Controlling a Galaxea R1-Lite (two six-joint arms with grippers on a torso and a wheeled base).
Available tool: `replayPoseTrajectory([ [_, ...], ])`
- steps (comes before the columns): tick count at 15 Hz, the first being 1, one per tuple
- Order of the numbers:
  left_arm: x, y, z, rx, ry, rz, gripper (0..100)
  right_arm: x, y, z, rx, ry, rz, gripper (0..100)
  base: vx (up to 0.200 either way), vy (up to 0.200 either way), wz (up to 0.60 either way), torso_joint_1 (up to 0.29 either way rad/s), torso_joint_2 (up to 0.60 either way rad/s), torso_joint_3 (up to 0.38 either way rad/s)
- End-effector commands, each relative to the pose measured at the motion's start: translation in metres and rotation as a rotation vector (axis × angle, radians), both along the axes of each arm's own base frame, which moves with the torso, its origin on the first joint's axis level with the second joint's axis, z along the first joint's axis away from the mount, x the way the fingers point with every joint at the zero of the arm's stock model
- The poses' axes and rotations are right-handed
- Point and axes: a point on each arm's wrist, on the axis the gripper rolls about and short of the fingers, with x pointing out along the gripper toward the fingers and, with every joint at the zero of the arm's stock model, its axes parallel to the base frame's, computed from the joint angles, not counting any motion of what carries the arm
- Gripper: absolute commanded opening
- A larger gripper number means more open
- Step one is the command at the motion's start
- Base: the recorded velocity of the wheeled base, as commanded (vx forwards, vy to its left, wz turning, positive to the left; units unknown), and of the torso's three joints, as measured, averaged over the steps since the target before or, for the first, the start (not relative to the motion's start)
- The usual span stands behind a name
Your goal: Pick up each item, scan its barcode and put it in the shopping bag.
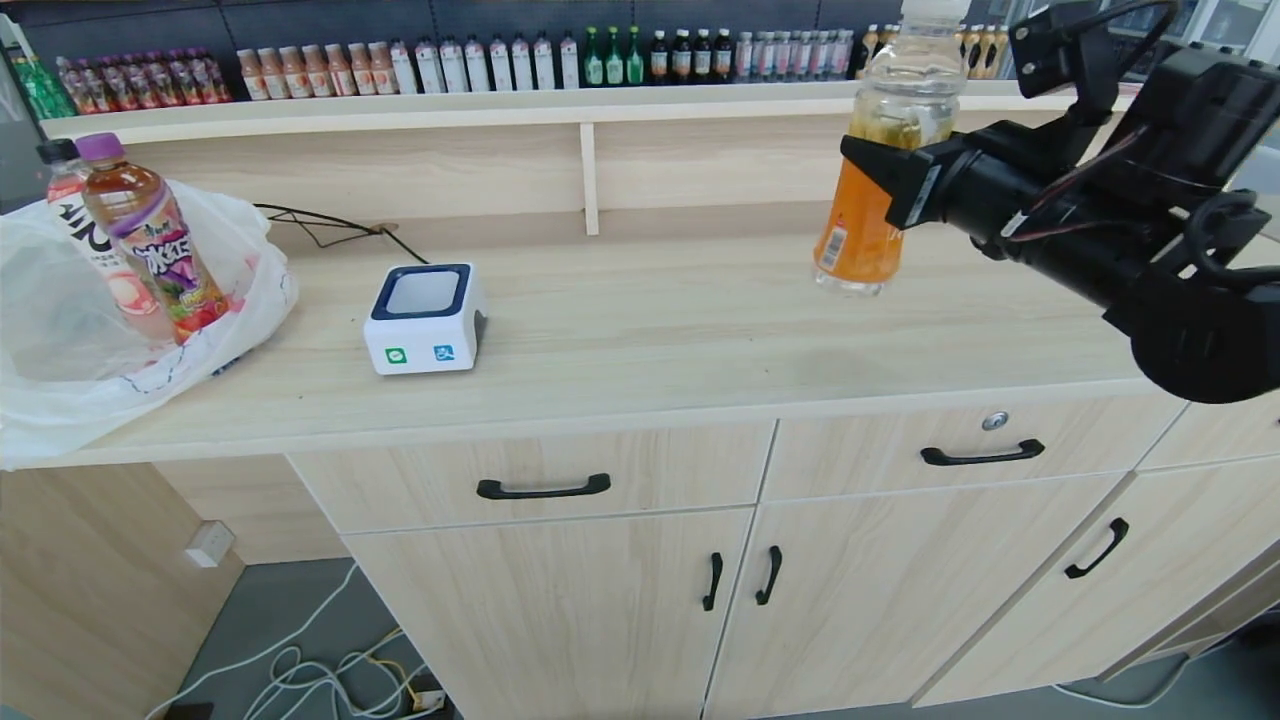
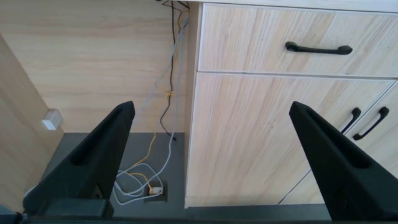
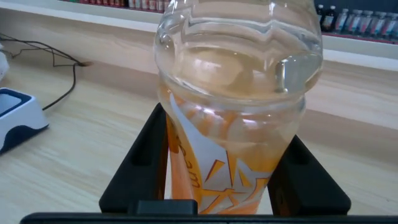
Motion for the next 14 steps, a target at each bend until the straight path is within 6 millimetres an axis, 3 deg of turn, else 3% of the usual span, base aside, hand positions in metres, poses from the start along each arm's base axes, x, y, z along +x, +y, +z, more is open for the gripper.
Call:
replayPoseTrajectory([
  [1, 0.000, 0.000, 0.000, 0.000, 0.000, 0.002, 100, -0.032, -0.009, 0.014, -0.001, -0.029, 0.024, 0, 0.000, 0.000, 0.00, 0.000, 0.00, 0.000],
  [5, 0.000, 0.000, 0.000, 0.000, 0.000, 0.000, 100, -0.068, -0.018, -0.003, -0.039, 0.025, 0.107, 0, 0.000, 0.000, 0.00, 0.000, 0.00, 0.000],
  [9, 0.000, 0.000, 0.000, 0.000, 0.000, 0.000, 100, -0.072, -0.016, -0.015, -0.082, 0.016, 0.274, 0, 0.000, 0.000, 0.00, 0.000, 0.00, 0.000],
  [14, 0.000, 0.000, 0.000, 0.000, 0.000, 0.000, 100, -0.073, -0.016, -0.052, 0.005, 0.056, 0.479, 0, 0.000, 0.000, 0.00, 0.000, 0.00, 0.000],
])
